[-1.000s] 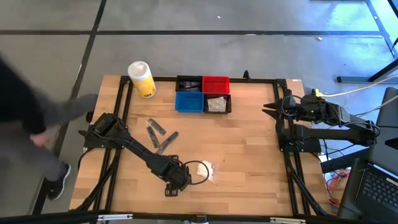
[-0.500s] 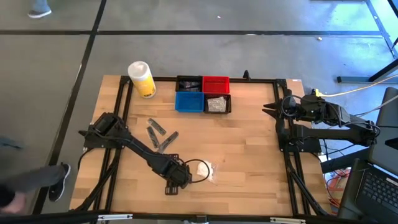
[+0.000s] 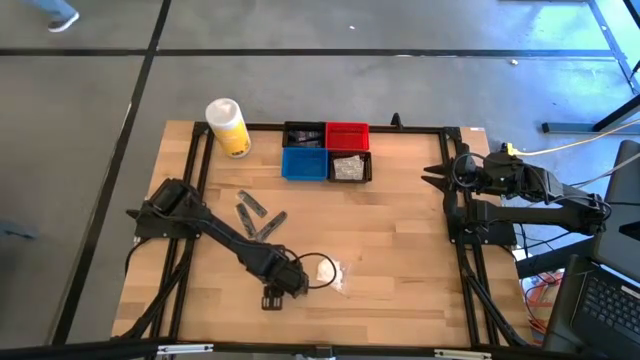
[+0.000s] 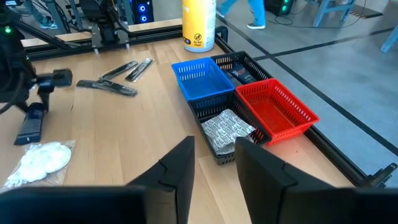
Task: Pick & Place Travel size toiletries
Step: Put the shave cream into the top black bin
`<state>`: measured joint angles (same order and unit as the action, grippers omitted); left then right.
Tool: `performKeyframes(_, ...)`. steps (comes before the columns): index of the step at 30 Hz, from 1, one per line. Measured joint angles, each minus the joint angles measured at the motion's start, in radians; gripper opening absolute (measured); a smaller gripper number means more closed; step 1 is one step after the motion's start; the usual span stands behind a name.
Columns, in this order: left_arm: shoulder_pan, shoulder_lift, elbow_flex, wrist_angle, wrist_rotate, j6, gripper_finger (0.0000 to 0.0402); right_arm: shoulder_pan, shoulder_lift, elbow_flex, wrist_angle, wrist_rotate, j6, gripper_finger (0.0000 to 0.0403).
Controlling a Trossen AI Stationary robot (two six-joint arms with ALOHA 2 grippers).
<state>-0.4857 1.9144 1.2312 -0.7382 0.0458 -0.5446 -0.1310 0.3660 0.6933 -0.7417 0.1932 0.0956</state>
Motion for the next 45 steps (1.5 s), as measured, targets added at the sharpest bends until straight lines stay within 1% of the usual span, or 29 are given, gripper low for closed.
performKeyframes(6,0.012,-0.037,0.000,0.007,-0.017,0.008,0.0156,0.000,0.000,0.000,0.000,0.000,0.000,0.0132)
performKeyframes(12,0.009,-0.035,0.000,0.011,-0.020,0.033,0.0155,0.000,0.000,0.000,0.000,0.000,0.000,0.0141)
performKeyframes(17,0.009,-0.034,0.000,0.016,-0.039,0.089,0.0159,0.000,0.000,0.000,0.000,0.000,0.000,0.0148)
performKeyframes(20,0.011,-0.034,0.000,0.032,-0.045,0.119,0.0176,0.000,0.000,0.000,0.000,0.000,0.000,0.0152)
performKeyframes(26,0.011,-0.034,0.001,0.066,-0.078,0.154,0.0231,0.000,0.000,0.000,0.000,0.000,0.000,0.0160)
performKeyframes(29,0.006,-0.034,0.001,0.066,-0.076,0.164,0.0242,0.000,0.000,0.000,0.000,0.000,0.000,0.0164)
performKeyframes(33,0.000,-0.012,0.002,0.065,-0.079,0.164,0.0239,0.000,0.000,0.000,0.000,0.000,0.000,0.0170)
performKeyframes(36,-0.005,0.016,0.002,0.074,-0.053,0.164,0.0231,0.000,0.000,0.000,0.000,0.000,0.000,0.0174)
performKeyframes(45,-0.006,0.028,0.005,0.070,-0.068,0.171,0.0210,0.000,0.000,0.000,0.000,0.000,0.000,0.0183)
